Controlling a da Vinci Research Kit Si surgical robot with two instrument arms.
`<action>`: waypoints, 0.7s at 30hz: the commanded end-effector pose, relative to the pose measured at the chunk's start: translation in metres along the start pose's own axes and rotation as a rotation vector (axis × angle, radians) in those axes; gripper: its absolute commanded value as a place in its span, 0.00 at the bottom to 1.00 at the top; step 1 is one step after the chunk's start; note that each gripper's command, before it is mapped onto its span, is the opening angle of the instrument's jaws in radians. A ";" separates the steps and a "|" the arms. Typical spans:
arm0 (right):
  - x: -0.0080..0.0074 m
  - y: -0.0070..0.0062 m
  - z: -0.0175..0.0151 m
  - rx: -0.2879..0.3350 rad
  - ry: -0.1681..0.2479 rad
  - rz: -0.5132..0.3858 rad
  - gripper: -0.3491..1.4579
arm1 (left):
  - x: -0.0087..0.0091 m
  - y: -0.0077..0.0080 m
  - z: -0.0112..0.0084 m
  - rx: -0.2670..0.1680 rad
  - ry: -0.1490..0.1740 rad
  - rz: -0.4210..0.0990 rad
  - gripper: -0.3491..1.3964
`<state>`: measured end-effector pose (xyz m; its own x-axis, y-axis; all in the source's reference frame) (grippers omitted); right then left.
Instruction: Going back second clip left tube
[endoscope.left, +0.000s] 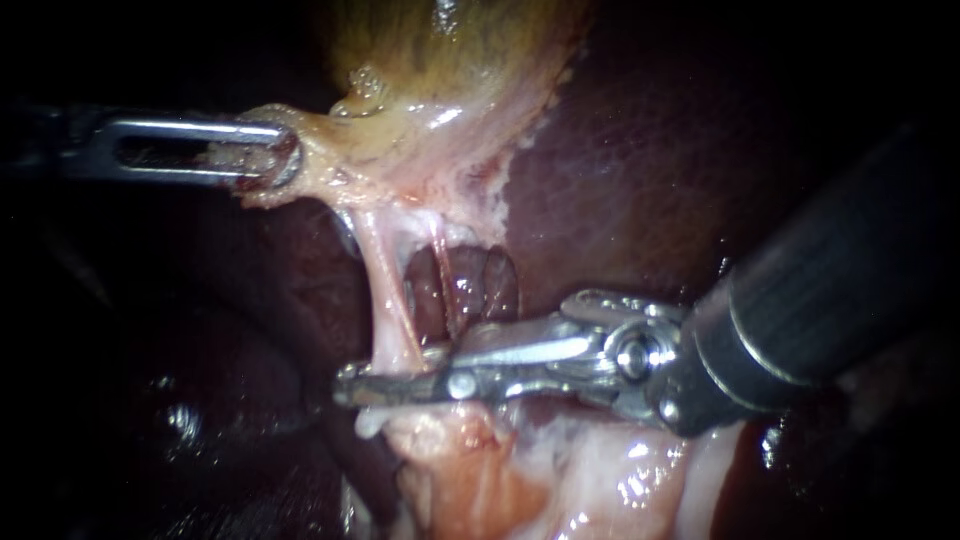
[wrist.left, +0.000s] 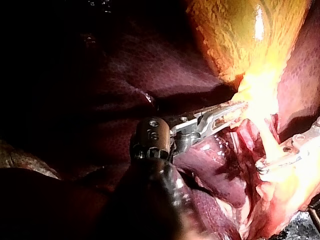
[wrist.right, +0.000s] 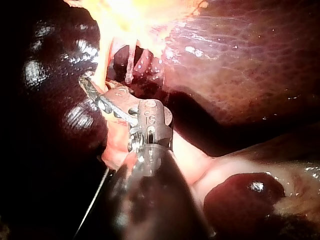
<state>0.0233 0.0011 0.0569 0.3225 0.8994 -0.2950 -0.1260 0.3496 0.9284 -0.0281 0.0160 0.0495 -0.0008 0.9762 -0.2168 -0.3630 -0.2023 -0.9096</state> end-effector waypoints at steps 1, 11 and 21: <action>0.0000 0.0001 0.0003 0.003 0.004 -0.006 0.14 | 0.0000 0.0000 0.0000 0.001 0.000 0.000 0.00; -0.0006 0.0035 0.0034 -0.063 0.060 -0.229 0.47 | 0.0000 0.0002 0.0001 0.002 0.001 0.000 0.00; -0.0006 0.0050 0.0005 -0.106 0.079 -0.391 0.47 | -0.0001 0.0003 0.0001 0.002 0.002 0.000 0.00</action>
<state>0.0224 0.0022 0.0615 0.2963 0.6914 -0.6589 -0.0942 0.7077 0.7002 -0.0283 0.0158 0.0492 0.0008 0.9761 -0.2172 -0.3651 -0.2019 -0.9088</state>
